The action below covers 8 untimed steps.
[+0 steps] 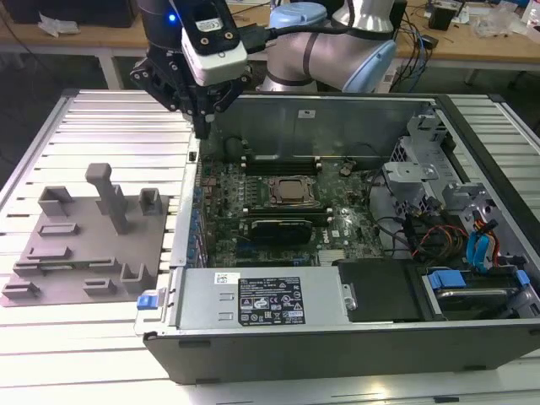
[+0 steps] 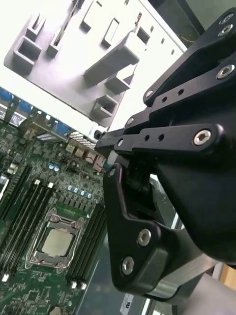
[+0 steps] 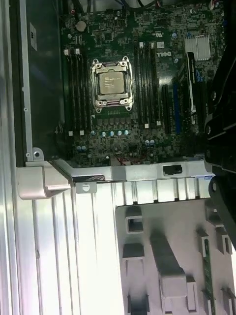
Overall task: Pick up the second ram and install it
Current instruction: 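Reach for the second ram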
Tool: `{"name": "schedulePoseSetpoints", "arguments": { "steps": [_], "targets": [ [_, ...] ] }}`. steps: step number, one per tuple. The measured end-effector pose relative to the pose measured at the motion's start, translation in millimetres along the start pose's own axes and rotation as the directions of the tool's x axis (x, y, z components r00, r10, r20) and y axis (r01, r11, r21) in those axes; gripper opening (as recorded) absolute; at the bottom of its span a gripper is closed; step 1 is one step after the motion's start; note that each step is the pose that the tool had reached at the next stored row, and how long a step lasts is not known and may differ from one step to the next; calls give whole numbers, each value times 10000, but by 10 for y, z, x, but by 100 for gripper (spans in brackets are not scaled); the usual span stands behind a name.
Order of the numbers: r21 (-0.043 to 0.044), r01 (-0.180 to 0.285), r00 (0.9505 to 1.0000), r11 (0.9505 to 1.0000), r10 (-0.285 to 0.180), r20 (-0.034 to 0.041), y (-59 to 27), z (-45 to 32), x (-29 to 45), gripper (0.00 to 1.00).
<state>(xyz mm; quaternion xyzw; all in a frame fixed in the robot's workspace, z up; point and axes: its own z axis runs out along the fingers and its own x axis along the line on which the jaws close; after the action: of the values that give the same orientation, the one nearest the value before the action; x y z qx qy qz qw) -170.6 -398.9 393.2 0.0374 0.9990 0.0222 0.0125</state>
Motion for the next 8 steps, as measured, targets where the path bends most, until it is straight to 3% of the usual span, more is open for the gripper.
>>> {"name": "schedulePoseSetpoints", "arguments": {
  "steps": [1, 3, 8],
  "targets": [
    [0, 0, 10000, 10000, 0, 0, -1, 0, 17, 8],
    [0, -1, 10000, 10000, 1, 0, -9, -3, 118, 8],
    [1, -1, 10000, 10000, 1, 0, -17, -6, 229, 8]
  ]
}}
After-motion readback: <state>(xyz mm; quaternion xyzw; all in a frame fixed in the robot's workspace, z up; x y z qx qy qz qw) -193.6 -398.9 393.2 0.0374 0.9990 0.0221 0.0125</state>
